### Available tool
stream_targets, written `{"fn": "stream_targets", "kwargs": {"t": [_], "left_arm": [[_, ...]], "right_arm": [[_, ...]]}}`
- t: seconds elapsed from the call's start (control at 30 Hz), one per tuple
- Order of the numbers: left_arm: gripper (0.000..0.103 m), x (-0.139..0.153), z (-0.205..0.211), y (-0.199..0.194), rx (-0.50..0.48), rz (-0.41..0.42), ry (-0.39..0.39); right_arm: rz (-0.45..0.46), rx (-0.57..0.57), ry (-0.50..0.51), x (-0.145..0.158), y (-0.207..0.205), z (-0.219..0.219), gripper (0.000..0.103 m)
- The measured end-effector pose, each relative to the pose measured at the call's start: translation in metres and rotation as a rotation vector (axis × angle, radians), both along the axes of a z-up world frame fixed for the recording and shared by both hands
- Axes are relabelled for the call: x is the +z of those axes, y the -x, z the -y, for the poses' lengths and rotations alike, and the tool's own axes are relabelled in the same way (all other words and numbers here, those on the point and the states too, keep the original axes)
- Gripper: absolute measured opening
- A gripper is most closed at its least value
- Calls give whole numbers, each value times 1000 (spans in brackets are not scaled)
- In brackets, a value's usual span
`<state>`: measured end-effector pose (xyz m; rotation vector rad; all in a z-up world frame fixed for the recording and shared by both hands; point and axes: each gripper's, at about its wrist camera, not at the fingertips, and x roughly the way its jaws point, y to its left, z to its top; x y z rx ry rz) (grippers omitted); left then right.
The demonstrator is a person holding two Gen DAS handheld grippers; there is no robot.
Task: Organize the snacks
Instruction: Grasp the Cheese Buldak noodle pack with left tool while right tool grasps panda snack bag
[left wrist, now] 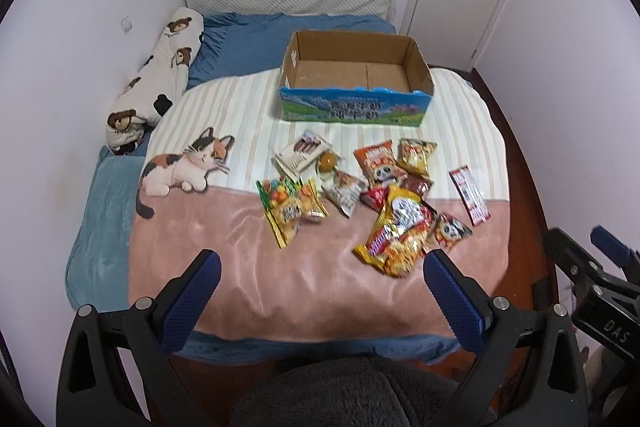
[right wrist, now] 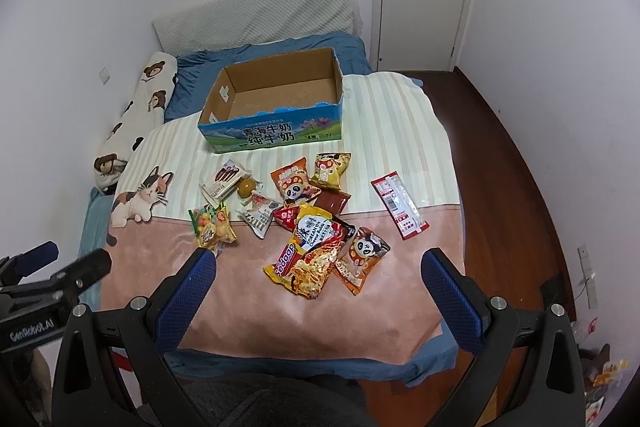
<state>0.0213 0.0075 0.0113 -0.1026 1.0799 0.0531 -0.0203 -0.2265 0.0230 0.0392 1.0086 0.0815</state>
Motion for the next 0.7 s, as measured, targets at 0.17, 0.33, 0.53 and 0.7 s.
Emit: {"fn": "stream_targets", "kwargs": {"t": [0.17,0.33,0.53,0.7], "left_arm": [[103,-30,-4,-29,41,-5,-53],[103,-87,-8,-64,64,-92,-88],[103,-158,29,-103,-42,-211,-51],[103,-221,85,-136,-183,-334,8]], "right_arm": [[-100,-53,-64,-42,-27,16,103],[-251,-115,-160,-116,-54,34,103],[-362,-221,-172,-203,-82,69,103],[-414,-281,-207,-253,-97,103,92]]}}
